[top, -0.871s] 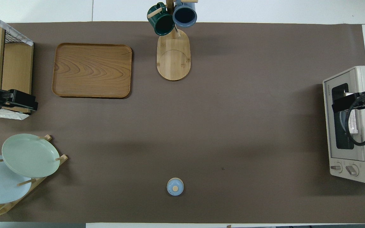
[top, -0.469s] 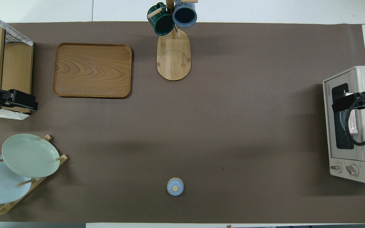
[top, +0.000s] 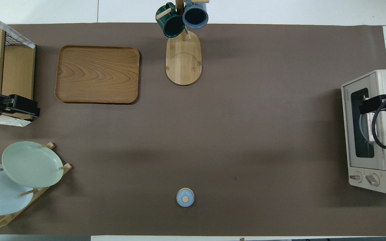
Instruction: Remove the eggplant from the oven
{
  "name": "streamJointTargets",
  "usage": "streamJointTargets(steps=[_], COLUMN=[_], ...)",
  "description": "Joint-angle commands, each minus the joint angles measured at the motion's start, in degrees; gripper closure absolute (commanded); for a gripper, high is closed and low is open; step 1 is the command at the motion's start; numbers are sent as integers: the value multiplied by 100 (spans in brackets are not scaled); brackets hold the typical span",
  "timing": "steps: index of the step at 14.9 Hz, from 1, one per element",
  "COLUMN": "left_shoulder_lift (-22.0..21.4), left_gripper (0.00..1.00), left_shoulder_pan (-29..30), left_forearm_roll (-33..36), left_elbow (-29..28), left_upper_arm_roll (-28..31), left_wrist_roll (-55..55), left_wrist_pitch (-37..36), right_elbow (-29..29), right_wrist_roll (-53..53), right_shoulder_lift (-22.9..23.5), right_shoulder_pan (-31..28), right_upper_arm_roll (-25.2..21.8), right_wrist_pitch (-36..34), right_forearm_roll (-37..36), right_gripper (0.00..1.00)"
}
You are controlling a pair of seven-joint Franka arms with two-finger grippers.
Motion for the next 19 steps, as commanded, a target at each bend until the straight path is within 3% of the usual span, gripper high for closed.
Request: streamJointTargets(steps=[1, 4, 8, 12, 16, 19], left_shoulder_lift=[-61, -61, -70, -70, -70, -61], left_gripper=[0, 0, 0, 0, 0, 0], left_shoulder_pan=[-8, -16, -8, -8, -16, -8], left_forearm_roll=[96, 96, 96, 96, 96, 96], left_elbow=[-9, -9, -9, -9, -9, -9], left_upper_arm_roll=[26, 26, 26, 26, 26, 26], left_wrist_roll=[37, 37, 37, 37, 37, 37], left_wrist_pitch=[-76, -76, -76, -76, -76, -76], right_elbow=[-976, -1709, -1754, -1894, -2263, -2456], right_wrist_roll=[-458, -434, 93, 401, 367, 384], right_shoulder_lift=[-392, -543, -227, -78, -69, -77], right_shoulder_pan=[-158, -229, -238, -281, -299, -299], right_upper_arm_roll=[19, 19, 19, 19, 28, 28], right_wrist_pitch=[800, 1568, 1639, 1683, 2158, 2359], right_forearm_roll=[-55, -510, -1468, -1646, -2259, -2270], right_gripper=[100, 100, 100, 100, 100, 100])
